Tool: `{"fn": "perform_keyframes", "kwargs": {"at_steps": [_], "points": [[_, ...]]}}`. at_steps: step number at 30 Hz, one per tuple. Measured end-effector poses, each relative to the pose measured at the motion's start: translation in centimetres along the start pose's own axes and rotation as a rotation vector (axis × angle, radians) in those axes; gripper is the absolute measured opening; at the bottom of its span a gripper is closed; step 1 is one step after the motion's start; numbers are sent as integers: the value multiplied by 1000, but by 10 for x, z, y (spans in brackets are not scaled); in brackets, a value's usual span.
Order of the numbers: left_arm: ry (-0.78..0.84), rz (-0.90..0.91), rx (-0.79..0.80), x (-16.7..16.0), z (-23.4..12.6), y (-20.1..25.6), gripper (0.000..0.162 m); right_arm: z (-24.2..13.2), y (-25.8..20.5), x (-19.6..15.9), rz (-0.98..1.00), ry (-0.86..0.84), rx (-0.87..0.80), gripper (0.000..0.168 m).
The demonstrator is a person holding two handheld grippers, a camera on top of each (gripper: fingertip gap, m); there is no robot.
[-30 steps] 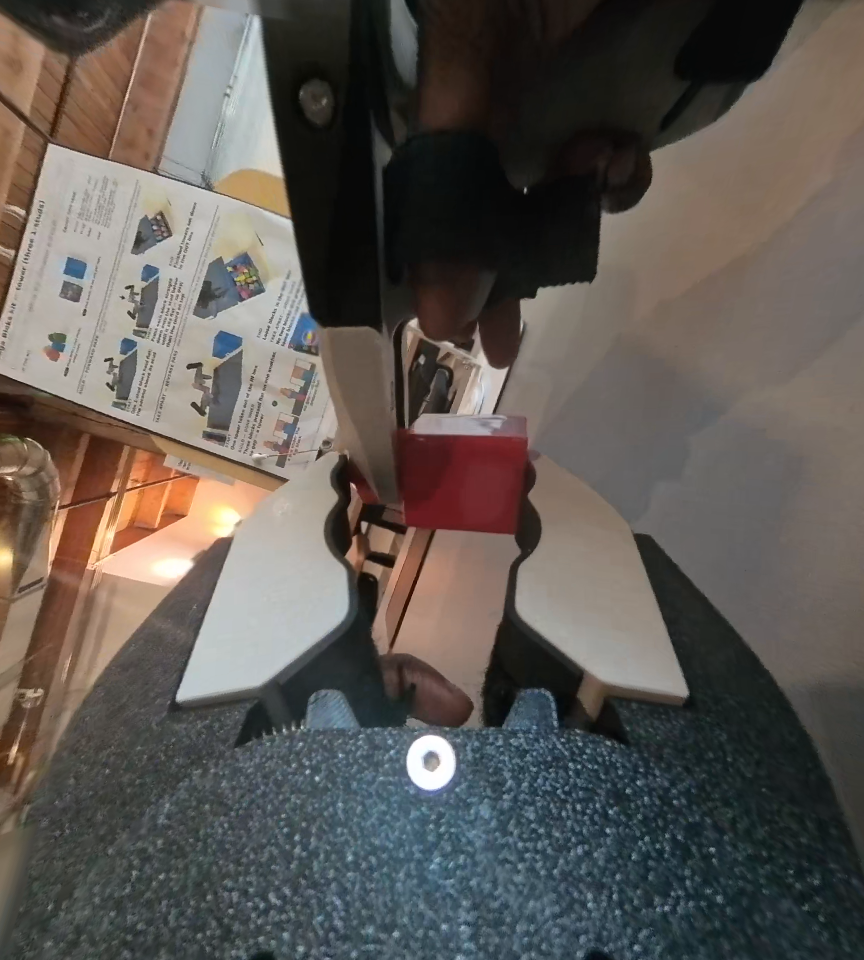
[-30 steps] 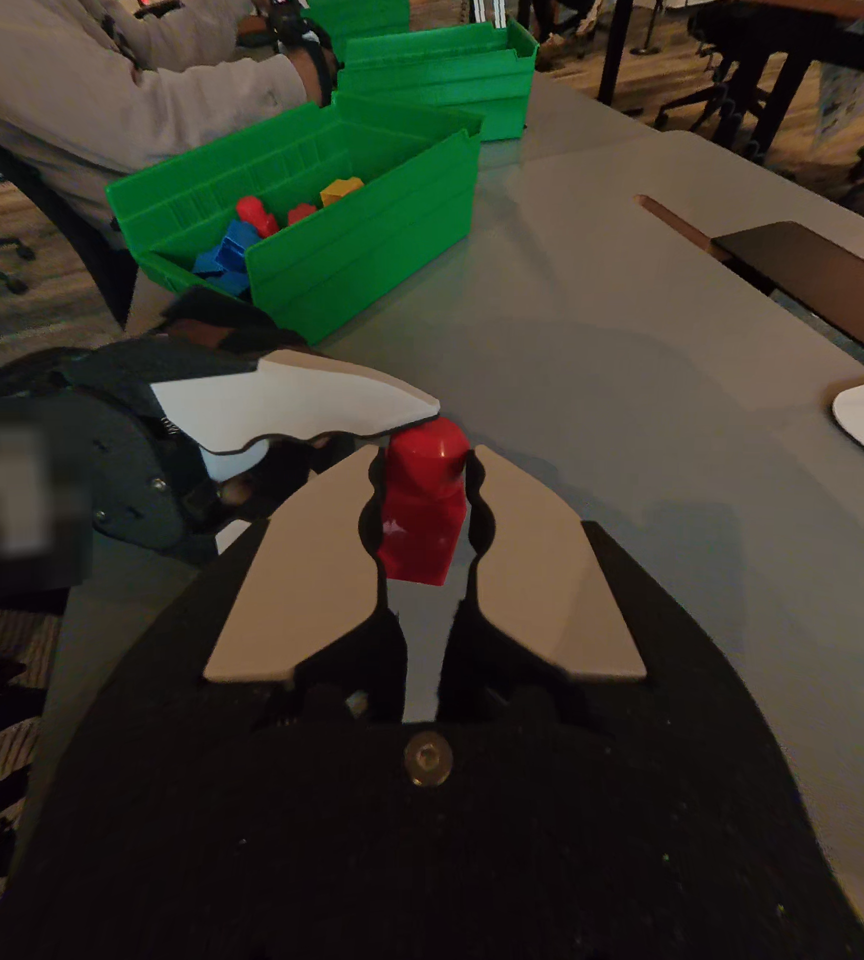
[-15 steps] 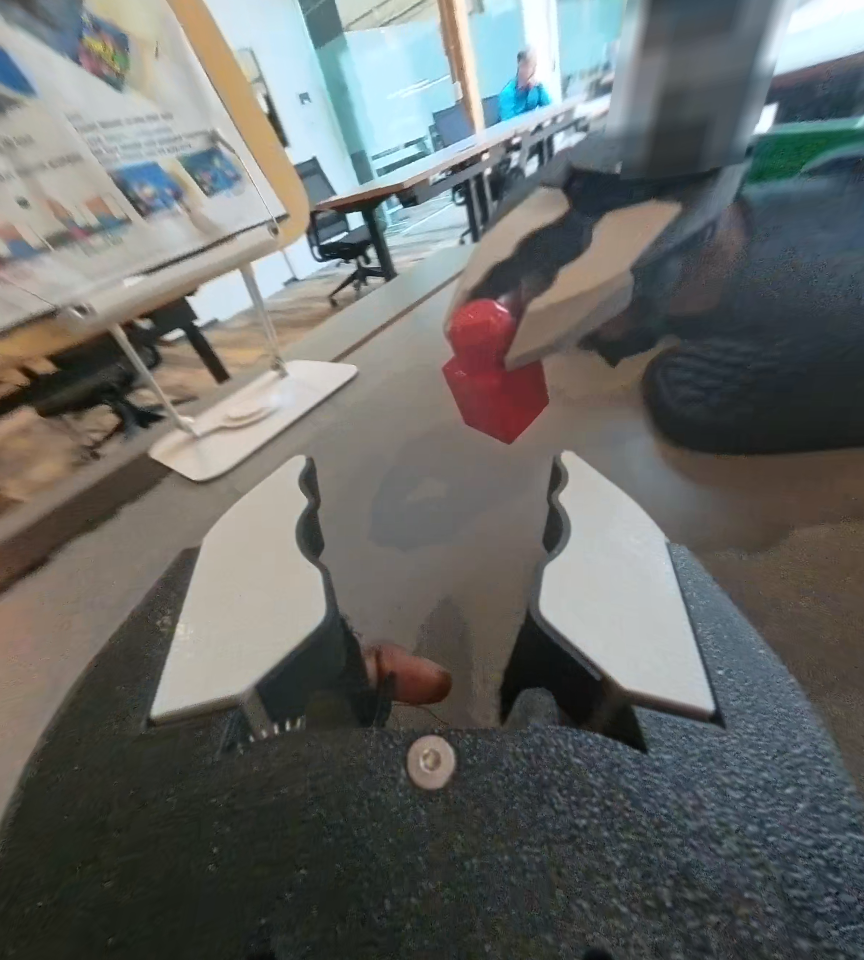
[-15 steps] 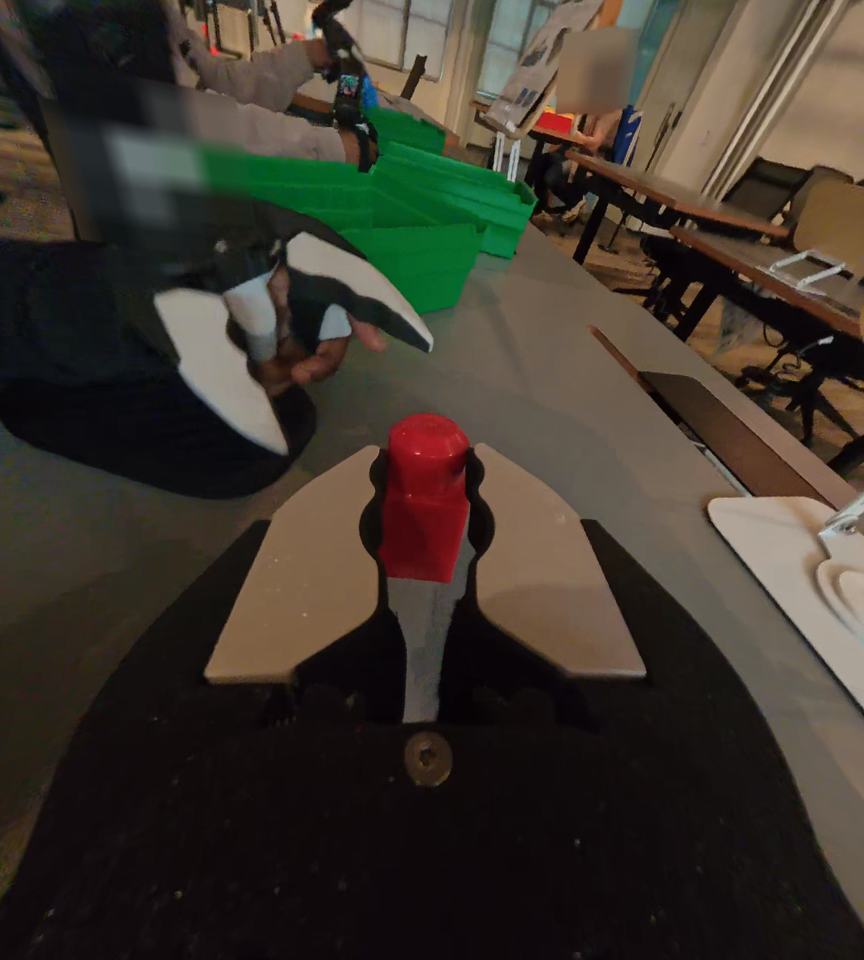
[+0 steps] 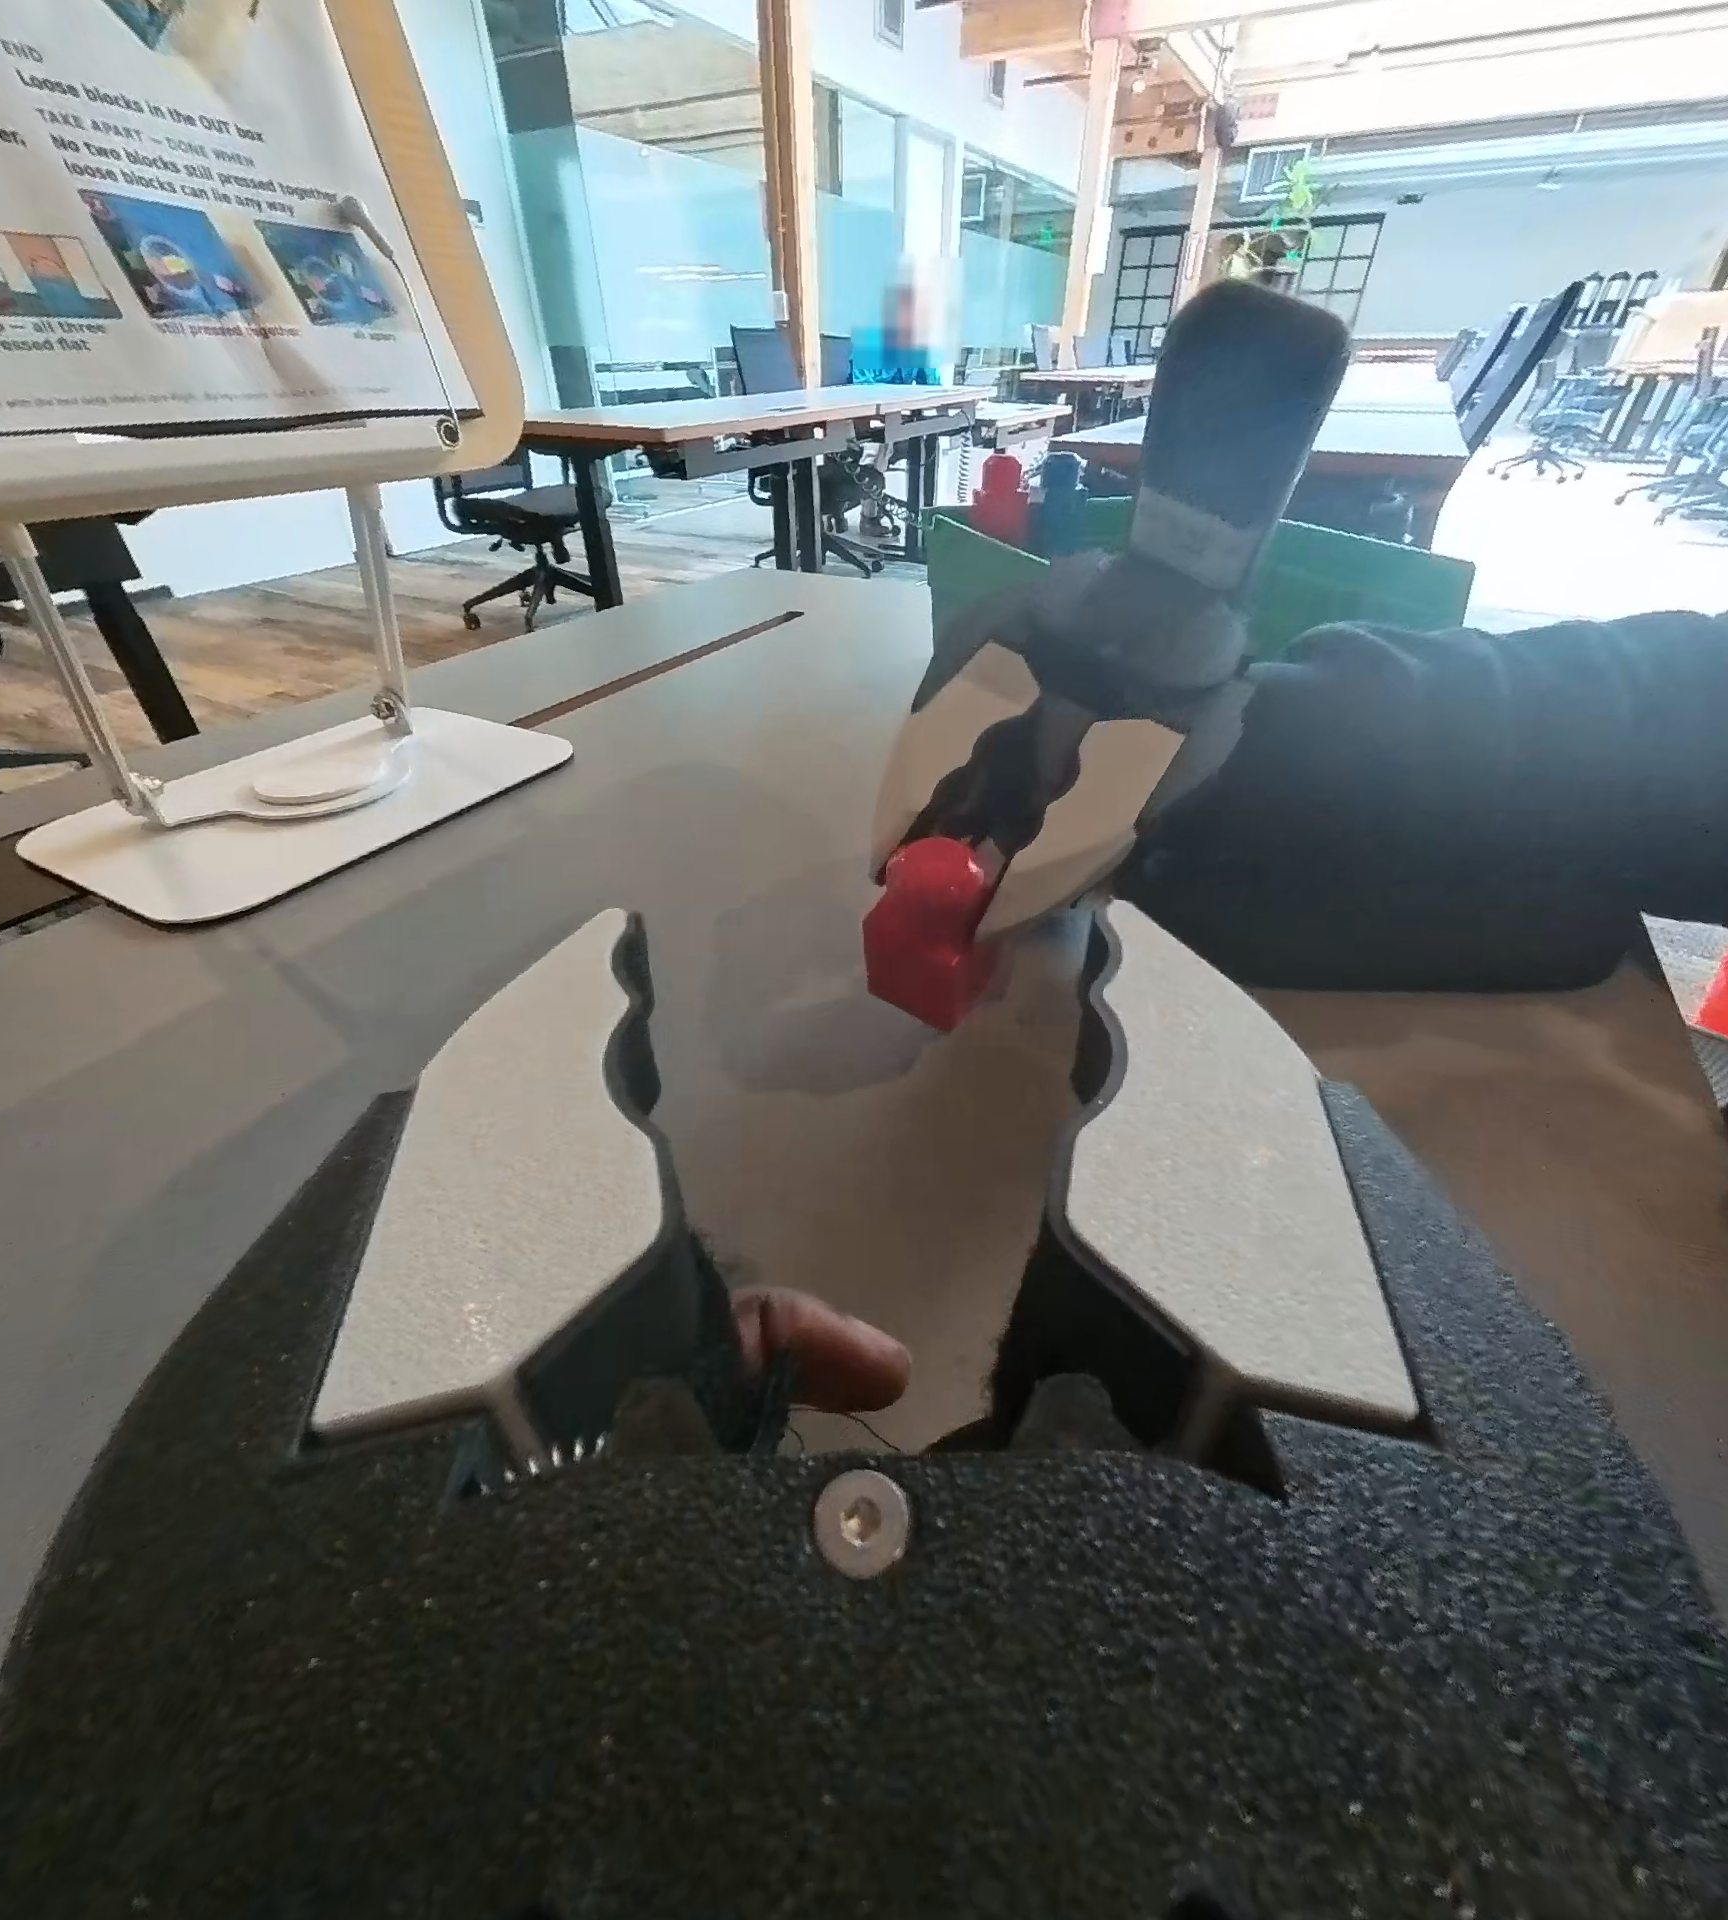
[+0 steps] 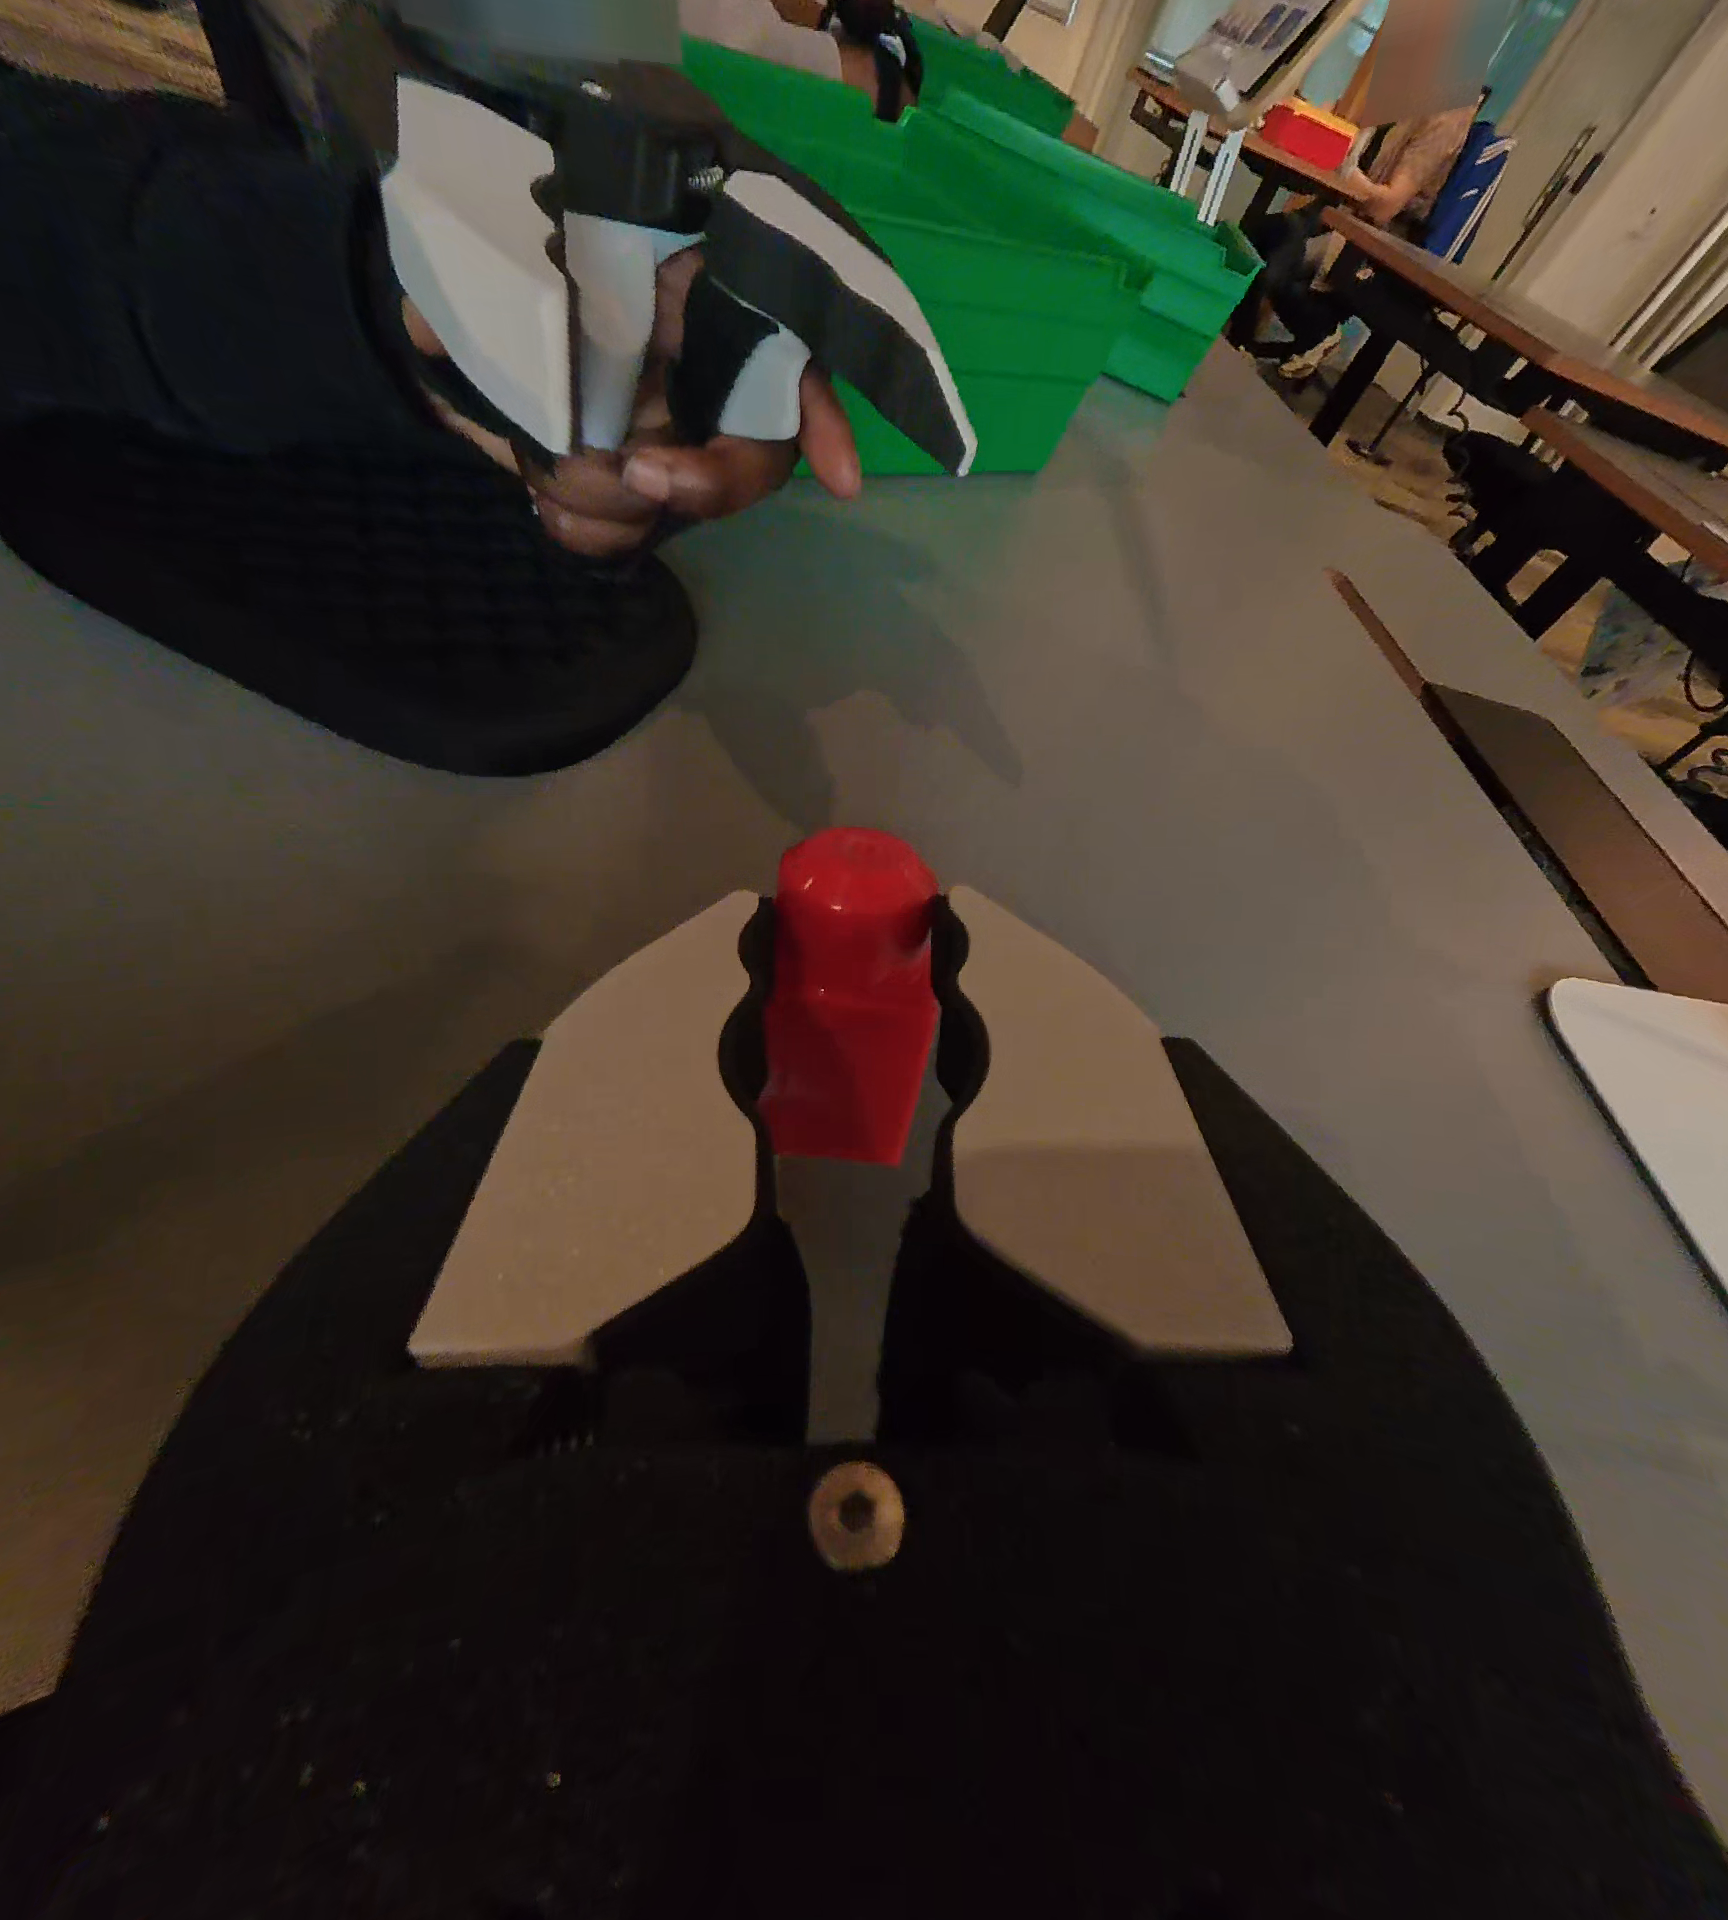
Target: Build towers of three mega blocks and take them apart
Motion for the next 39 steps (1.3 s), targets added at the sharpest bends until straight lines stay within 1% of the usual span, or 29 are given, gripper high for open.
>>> {"fn": "perform_keyframes", "kwargs": {"at_steps": [12, 34, 35, 37, 39], "points": [[11, -22, -47, 0, -1, 3, 76, 5, -3, -17, -57, -33, 5, 29], [-8, 3, -58, -2, 0, 7, 74, -6, 1, -26, -39, -99, 15, 29], [-8, 4, -58, -2, 0, 7, 74, -6, 2, -26, -37, -100, 14, 30], [-9, 4, -59, -3, 1, 7, 73, -6, 3, -27, -32, -110, 8, 41], [-13, 3, -59, -3, 1, 7, 74, -6, 3, -29, -29, -131, 4, 46]]}}
Point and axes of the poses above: each gripper's, where its closed fingertips meet, z out along the fingers, x out of its top, y = z × x across the jaws, the point moved 1 cm from there along -z, back along the fingers, and after that the axes turned 9 degrees about -x, right-handed, at the moved point
